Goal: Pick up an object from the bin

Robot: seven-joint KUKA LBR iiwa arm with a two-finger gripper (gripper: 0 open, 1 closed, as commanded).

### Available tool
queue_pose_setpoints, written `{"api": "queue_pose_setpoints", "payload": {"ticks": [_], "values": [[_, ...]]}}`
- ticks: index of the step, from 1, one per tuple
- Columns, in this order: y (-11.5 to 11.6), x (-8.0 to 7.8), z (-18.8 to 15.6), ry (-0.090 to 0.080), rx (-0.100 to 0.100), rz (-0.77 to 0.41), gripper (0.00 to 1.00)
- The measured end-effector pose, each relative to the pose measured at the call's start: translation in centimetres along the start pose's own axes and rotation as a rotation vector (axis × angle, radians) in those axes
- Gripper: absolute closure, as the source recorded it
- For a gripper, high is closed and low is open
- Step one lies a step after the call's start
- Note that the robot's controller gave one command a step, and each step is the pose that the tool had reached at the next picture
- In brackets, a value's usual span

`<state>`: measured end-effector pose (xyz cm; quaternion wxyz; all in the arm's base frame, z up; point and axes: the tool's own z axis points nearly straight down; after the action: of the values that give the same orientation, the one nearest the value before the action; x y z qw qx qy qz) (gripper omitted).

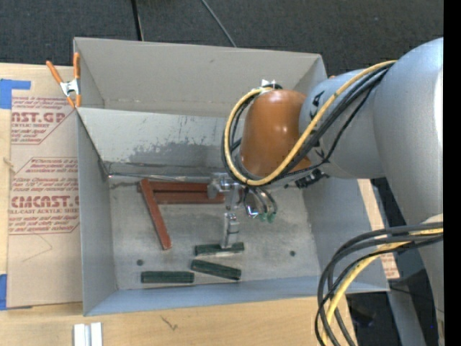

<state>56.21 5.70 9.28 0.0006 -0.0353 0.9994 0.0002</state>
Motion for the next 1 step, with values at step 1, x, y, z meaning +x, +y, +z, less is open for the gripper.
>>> {"api": "queue_pose_setpoints", "payload": {"ticks": [1], "values": [[-8.74,-0.89,2.12,-0.007,0.0,-0.217,1.0]]}}
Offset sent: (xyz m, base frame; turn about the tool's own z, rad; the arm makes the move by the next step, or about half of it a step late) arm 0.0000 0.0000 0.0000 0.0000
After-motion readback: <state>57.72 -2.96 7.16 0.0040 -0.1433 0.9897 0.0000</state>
